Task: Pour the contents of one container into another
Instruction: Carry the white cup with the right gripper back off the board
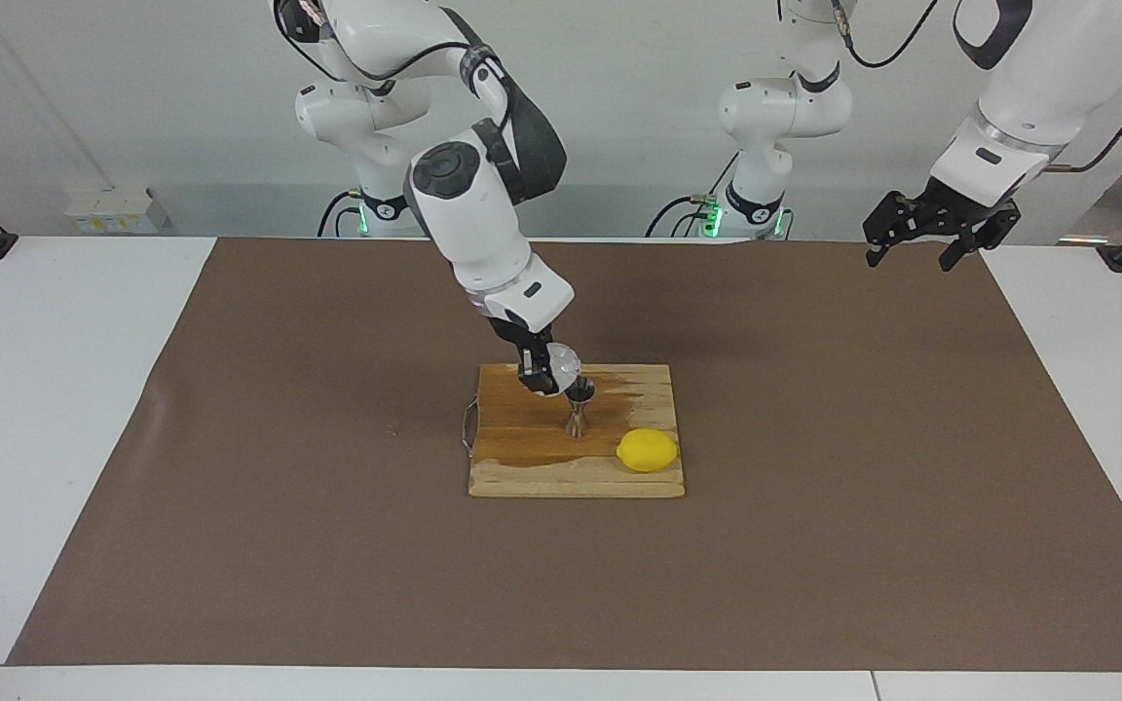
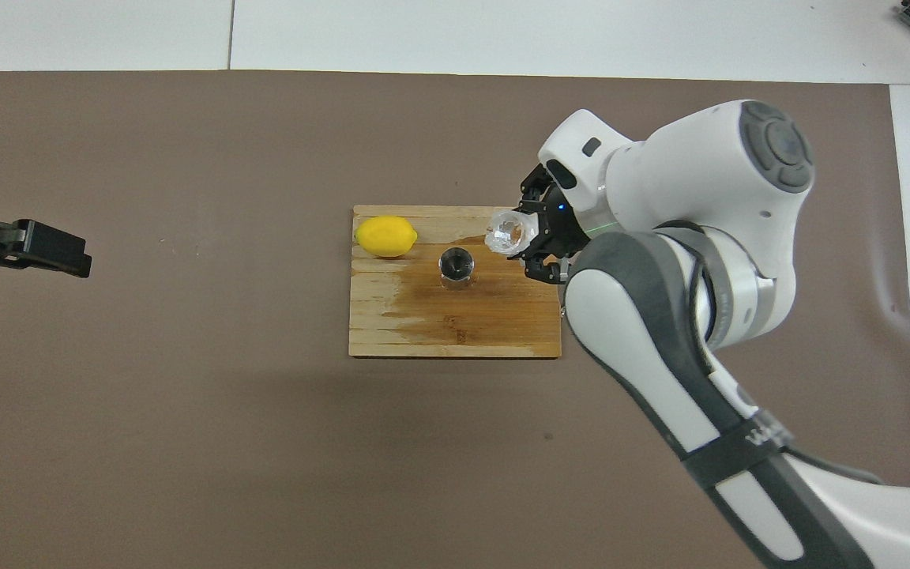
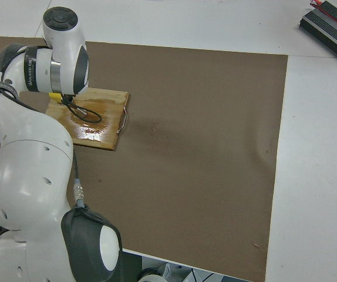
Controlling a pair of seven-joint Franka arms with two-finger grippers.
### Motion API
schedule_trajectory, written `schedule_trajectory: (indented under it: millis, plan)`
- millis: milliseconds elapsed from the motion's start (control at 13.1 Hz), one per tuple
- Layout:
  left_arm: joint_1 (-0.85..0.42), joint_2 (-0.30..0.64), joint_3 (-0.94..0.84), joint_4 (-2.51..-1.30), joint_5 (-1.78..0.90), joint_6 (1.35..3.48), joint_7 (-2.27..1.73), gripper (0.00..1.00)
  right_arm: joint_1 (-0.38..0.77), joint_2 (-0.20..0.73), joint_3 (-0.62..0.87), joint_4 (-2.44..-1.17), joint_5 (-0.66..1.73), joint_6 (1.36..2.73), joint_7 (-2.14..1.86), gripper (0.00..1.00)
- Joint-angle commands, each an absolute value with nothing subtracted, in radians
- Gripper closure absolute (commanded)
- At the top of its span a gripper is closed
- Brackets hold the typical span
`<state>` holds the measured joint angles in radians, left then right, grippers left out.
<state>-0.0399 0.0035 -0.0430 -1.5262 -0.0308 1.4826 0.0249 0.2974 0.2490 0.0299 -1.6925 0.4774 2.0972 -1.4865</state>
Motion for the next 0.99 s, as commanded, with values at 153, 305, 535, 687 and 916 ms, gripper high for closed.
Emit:
schedule_trajectory:
  millis: [153,305,535,687,916]
  plan:
    - [-0.037,-0.009,-0.041,-1.532,-0.041,1.470,0.028,0.00,0.125,0.158,0.041,-1.896,0.715,2.108,-1.867,0.89]
    - [-0.037,-0.009,-0.041,-1.532,-0.041,1.470,0.028,0.00,0.031,0.164,0.041,-1.985,0.803,2.097,-2.077,0.89]
    - [-0.035,-0.009,-0.041,-1.532,-0.041,1.470,0.028,0.00,-0.072,0.186,0.040,-2.052,0.861,2.076,-2.319,0.89]
    - [-0.037,-0.009,-0.041,-1.532,-0.041,1.470,0.028,0.00,-0.116,0.230,0.040,-2.054,0.861,2.036,-2.425,0.89]
    - [-0.037,-0.009,-0.041,-1.532,-0.041,1.470,0.028,0.00,-0.195,0.331,0.041,-2.048,0.880,1.962,-2.531,0.85]
